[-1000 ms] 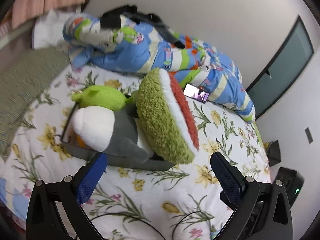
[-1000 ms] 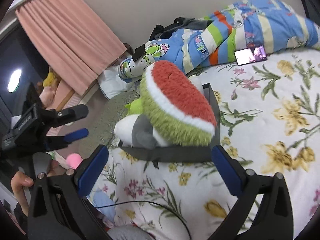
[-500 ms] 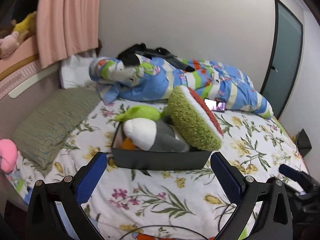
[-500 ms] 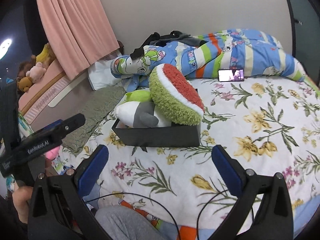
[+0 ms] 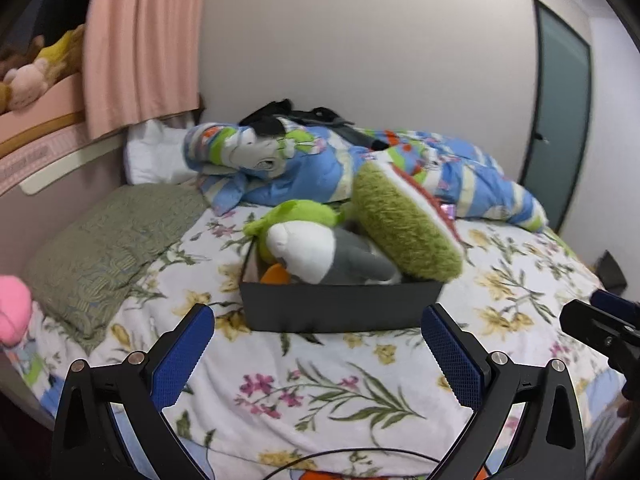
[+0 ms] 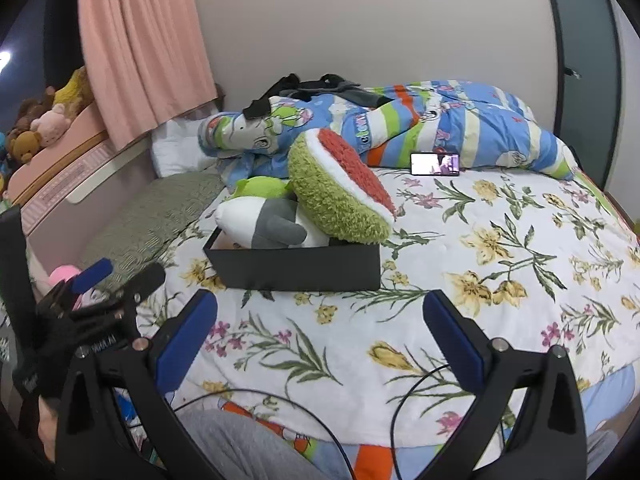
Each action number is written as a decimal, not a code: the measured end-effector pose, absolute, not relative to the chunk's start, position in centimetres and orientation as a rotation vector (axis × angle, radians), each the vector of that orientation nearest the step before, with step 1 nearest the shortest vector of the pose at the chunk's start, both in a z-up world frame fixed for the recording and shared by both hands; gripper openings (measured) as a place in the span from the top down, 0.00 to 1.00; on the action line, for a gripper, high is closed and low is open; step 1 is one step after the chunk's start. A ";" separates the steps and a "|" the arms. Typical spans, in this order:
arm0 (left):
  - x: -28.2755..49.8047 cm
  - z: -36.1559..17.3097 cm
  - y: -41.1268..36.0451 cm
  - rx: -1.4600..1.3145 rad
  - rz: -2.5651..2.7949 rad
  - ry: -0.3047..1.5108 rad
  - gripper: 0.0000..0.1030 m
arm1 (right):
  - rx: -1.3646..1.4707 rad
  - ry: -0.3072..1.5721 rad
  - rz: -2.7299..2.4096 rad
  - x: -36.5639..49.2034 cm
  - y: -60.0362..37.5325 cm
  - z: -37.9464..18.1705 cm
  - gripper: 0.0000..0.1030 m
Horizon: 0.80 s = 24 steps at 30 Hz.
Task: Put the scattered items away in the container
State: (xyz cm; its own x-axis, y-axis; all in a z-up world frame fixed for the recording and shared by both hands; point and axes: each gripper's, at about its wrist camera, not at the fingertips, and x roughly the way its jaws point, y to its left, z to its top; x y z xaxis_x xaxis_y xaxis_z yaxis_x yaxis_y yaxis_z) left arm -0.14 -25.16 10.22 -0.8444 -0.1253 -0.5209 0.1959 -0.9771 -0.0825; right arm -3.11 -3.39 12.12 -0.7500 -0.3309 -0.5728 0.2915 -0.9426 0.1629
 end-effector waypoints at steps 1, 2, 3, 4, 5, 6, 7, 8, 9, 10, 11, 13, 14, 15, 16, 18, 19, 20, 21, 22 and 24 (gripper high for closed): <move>-0.4 9.8 -25.4 0.810 -2.865 0.248 0.00 | 0.885 -0.098 -2.667 -3.1 -3.7 12.0 0.00; -0.7 9.3 -25.7 0.834 -2.879 0.290 0.00 | 0.885 -0.101 -2.667 -3.3 -4.1 11.7 0.00; -1.1 8.8 -26.0 0.863 -2.885 0.317 0.00 | 0.889 -0.095 -2.662 -3.5 -4.5 11.5 0.00; -1.4 8.2 -26.2 0.889 -2.877 0.326 0.00 | 0.893 -0.081 -2.657 -3.6 -4.9 11.3 0.00; -1.7 7.6 -26.3 0.915 -2.863 0.325 0.00 | 0.898 -0.060 -2.651 -3.7 -5.5 11.0 0.00; -2.2 7.1 -26.4 0.945 -2.850 0.323 0.00 | 0.907 -0.040 -2.644 -3.9 -6.0 10.6 0.00; -2.4 6.7 -26.4 0.965 -2.843 0.324 0.00 | 0.919 -0.025 -2.632 -4.1 -6.5 10.3 0.00; -2.6 6.3 -26.5 0.980 -2.838 0.328 0.00 | 0.934 -0.021 -2.620 -4.3 -6.8 9.9 0.00; -2.7 5.9 -26.5 0.988 -2.830 0.332 0.00 | 0.951 -0.029 -2.602 -4.5 -7.2 9.5 0.00; -2.8 5.6 -26.6 0.994 -2.820 0.338 0.00 | 0.969 -0.045 -2.581 -4.7 -7.4 9.1 0.00; -2.9 5.3 -26.7 1.002 -2.809 0.343 0.00 | 0.985 -0.056 -2.569 -5.0 -7.5 8.8 0.00; -3.3 4.6 -27.0 1.035 -2.793 0.348 0.00 | 1.015 -0.064 -2.556 -5.4 -7.7 8.2 0.00; -3.5 4.3 -27.1 1.047 -2.790 0.343 0.00 | 1.024 -0.067 -2.555 -5.5 -7.7 8.0 0.00; -3.5 4.1 -27.1 1.054 -2.785 0.336 0.00 | 1.032 -0.070 -2.556 -5.7 -7.8 7.8 0.00; -3.7 3.8 -27.2 1.064 -2.774 0.328 0.00 | 1.035 -0.070 -2.558 -5.8 -7.8 7.7 0.00; -3.8 3.5 -27.3 1.079 -2.763 0.325 0.00 | 1.036 -0.077 -2.566 -5.9 -7.7 7.7 0.00; -3.9 3.5 -27.5 1.083 -2.759 0.326 0.00 | 1.037 -0.084 -2.566 -5.9 -7.5 7.7 0.00; -3.9 3.5 -27.5 1.082 -2.756 0.325 0.00 | 1.040 -0.094 -2.563 -6.0 -7.4 7.7 0.00; -3.8 3.5 -27.5 1.079 -2.755 0.321 0.00 | 1.042 -0.104 -2.560 -6.0 -7.2 7.7 0.00; -3.8 3.6 -27.6 1.077 -2.754 0.316 0.00 | 1.042 -0.113 -2.559 -6.0 -7.1 7.7 0.00; -3.8 3.7 -27.5 1.073 -2.753 0.308 0.00 | 1.038 -0.115 -2.564 -6.0 -6.9 7.7 0.00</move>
